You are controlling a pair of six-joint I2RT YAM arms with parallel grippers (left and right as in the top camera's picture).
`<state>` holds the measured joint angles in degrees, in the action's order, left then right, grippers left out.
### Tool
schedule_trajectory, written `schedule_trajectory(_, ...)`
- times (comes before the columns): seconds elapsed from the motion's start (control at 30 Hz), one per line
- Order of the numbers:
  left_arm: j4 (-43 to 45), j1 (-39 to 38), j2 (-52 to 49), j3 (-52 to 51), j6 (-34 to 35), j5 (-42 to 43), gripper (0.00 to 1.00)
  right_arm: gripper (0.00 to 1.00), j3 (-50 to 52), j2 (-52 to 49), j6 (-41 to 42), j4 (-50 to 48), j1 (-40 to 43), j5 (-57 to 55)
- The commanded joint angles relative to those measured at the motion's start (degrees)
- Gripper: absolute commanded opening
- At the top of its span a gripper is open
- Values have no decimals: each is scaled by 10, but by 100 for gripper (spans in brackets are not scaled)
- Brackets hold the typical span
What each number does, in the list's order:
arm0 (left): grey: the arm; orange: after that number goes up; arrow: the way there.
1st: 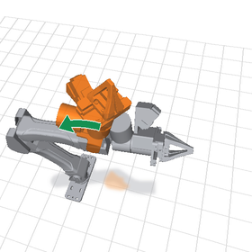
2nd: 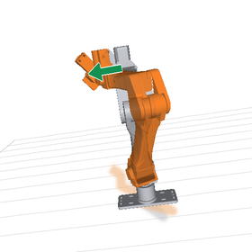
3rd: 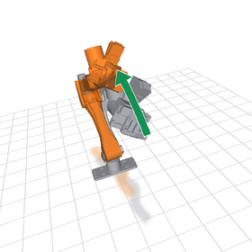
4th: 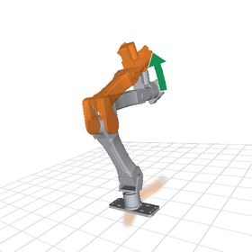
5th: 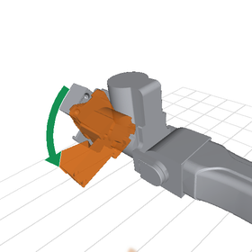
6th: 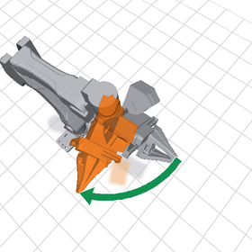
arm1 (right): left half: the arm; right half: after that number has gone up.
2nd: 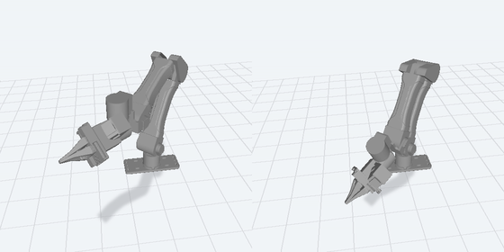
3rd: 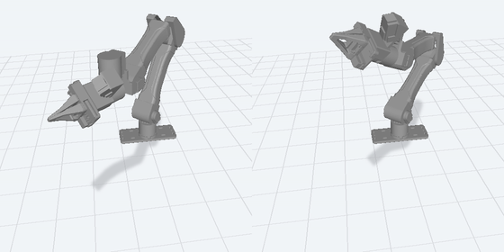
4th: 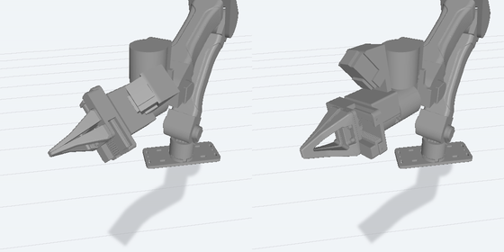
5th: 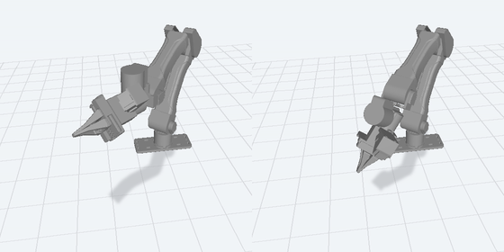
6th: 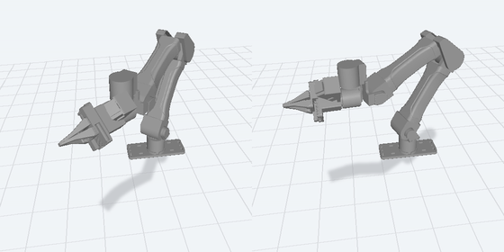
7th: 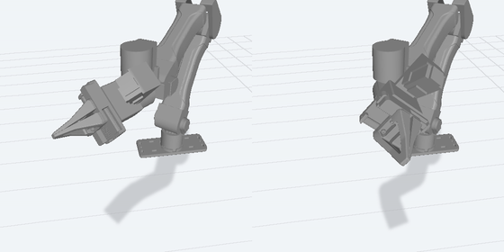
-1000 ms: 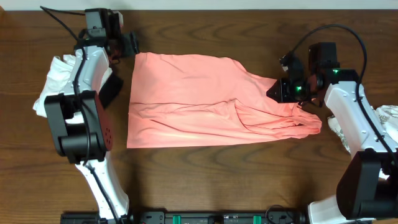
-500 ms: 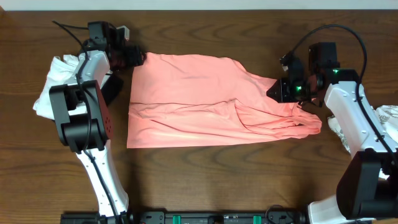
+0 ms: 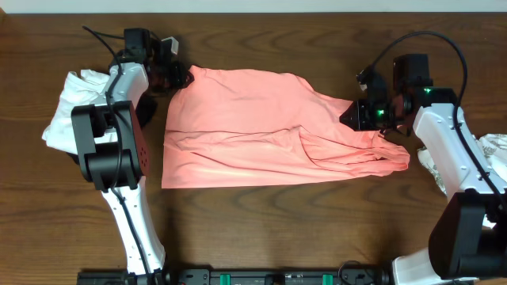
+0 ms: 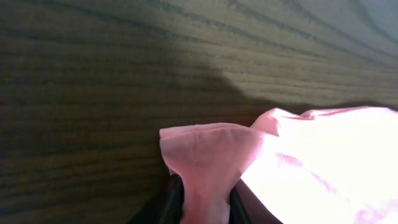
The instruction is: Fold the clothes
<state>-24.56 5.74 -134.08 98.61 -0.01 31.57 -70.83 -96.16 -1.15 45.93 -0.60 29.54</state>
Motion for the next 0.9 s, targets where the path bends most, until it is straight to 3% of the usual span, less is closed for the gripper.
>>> schedule_trajectory(0.0,1,1,-44,-18,3,-25,25,14,-12,0,-11,1,2,2)
schedule_trajectory(0.33,3,10,-1,-11,24,-29,19,14,-12,0,-11,0,2,-9)
schedule_trajectory(0.53,-62,9,43,-11,25,-29,13,14,-12,0,-10,0,2,-10)
schedule_trajectory(0.87,-145,8,54,-11,24,-28,11,14,-12,0,-11,0,2,-11)
